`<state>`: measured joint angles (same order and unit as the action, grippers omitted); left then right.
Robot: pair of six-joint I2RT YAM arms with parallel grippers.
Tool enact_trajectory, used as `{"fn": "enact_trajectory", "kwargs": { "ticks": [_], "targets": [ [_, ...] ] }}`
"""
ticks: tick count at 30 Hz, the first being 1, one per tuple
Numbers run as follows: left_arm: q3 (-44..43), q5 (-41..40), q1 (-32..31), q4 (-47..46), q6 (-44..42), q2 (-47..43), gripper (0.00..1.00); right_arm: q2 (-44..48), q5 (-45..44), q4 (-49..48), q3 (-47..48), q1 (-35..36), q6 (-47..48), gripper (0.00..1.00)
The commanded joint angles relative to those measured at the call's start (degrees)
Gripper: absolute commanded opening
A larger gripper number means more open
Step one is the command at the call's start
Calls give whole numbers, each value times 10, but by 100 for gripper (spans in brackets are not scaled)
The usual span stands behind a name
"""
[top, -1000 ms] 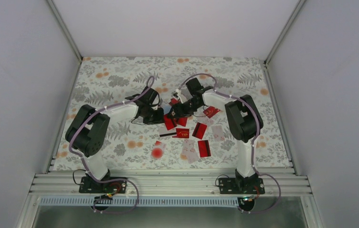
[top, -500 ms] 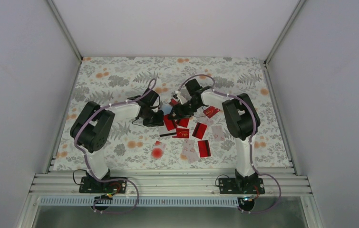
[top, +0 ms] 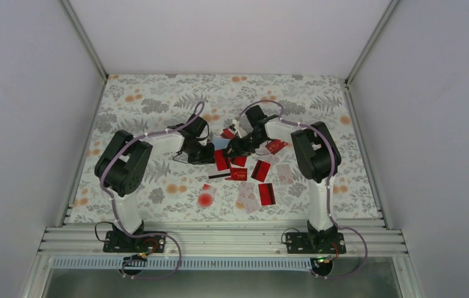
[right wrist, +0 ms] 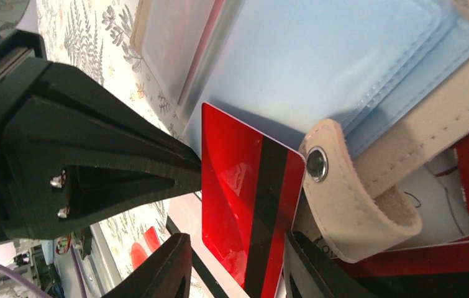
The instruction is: Put the credit cards into the card holder
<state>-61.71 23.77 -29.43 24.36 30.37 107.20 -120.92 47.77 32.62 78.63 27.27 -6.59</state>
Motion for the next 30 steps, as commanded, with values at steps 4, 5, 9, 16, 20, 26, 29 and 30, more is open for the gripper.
{"fn": "enact_trajectory", "kwargs": {
  "ticks": [4, 5, 9, 16, 20, 26, 29, 30],
  "targets": [
    [-4, 11, 2, -27, -15, 21, 3, 0, 71, -54, -23, 2, -28, 29],
    [-3, 11, 2, -27, -15, 22, 3, 0, 75, -60, -23, 1, -31, 27],
    [2, 15, 6, -30, -15, 24, 3, -1, 83, -79, -28, -2, -48, 22],
    [9, 22, 11, -36, -18, 36, 2, 6, 136, -133, -71, -15, -56, 16],
    [5, 23, 13, -35, -24, 48, 2, -4, 185, -137, -81, -20, -28, 16],
    [3, 28, 15, -34, -27, 57, 2, -9, 170, -125, -78, -31, -16, 20],
    [6, 28, 16, -33, -27, 54, 2, 4, 111, -91, -64, -34, -24, 23],
    [7, 27, 16, -33, -28, 53, 2, 16, 87, -82, -64, -34, -29, 25]
  ]
}}
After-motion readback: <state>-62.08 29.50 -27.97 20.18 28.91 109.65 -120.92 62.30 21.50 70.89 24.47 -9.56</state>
